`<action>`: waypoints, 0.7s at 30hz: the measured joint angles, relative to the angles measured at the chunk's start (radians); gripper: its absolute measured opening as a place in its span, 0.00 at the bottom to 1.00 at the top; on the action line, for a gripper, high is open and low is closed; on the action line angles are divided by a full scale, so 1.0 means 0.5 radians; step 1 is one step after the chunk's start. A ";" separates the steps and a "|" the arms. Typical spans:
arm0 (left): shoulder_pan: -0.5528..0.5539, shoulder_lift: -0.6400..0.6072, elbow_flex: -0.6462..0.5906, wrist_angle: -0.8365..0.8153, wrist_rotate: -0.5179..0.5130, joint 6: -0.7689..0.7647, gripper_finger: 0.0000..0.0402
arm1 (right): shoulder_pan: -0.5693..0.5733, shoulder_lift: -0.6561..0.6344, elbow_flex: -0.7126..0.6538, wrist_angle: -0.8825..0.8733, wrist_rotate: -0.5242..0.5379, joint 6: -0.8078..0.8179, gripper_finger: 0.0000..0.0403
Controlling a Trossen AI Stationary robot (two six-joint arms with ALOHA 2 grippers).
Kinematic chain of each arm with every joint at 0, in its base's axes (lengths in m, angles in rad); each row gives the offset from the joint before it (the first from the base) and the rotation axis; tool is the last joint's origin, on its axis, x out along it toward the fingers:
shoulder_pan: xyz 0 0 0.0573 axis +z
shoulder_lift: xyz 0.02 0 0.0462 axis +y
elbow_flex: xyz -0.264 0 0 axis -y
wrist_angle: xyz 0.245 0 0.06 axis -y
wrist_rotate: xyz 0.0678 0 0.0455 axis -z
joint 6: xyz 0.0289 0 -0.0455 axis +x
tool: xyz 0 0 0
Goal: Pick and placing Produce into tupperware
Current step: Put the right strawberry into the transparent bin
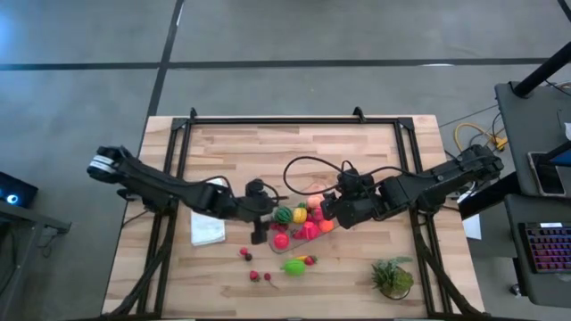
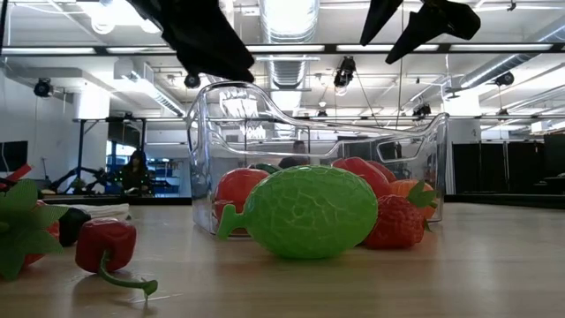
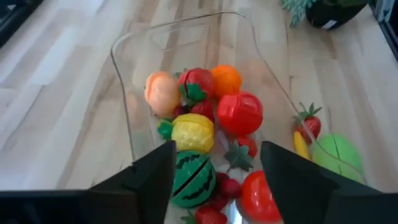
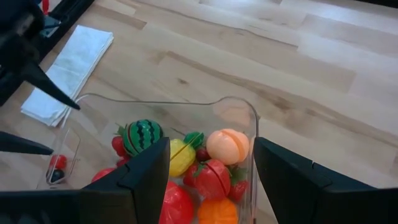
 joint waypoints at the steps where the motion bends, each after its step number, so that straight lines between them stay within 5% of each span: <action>1: 0.000 -0.019 0.003 -0.040 -0.001 0.012 0.57 | 0.000 0.000 0.000 -0.001 -0.005 0.000 0.56; 7: -0.035 -0.241 0.012 -0.632 0.027 0.211 0.63 | 0.000 0.000 0.000 -0.005 -0.027 -0.012 0.56; 10: -0.069 -0.349 -0.036 -0.873 0.216 0.202 0.63 | -0.002 0.000 0.000 -0.008 -0.025 -0.022 0.56; 14: -0.143 -0.431 -0.150 -0.910 0.499 0.070 0.63 | -0.002 0.000 0.000 -0.008 -0.012 -0.052 0.56; 21: -0.285 -0.415 -0.278 -0.911 0.530 -0.119 0.63 | -0.002 0.000 0.000 -0.008 -0.009 -0.052 0.56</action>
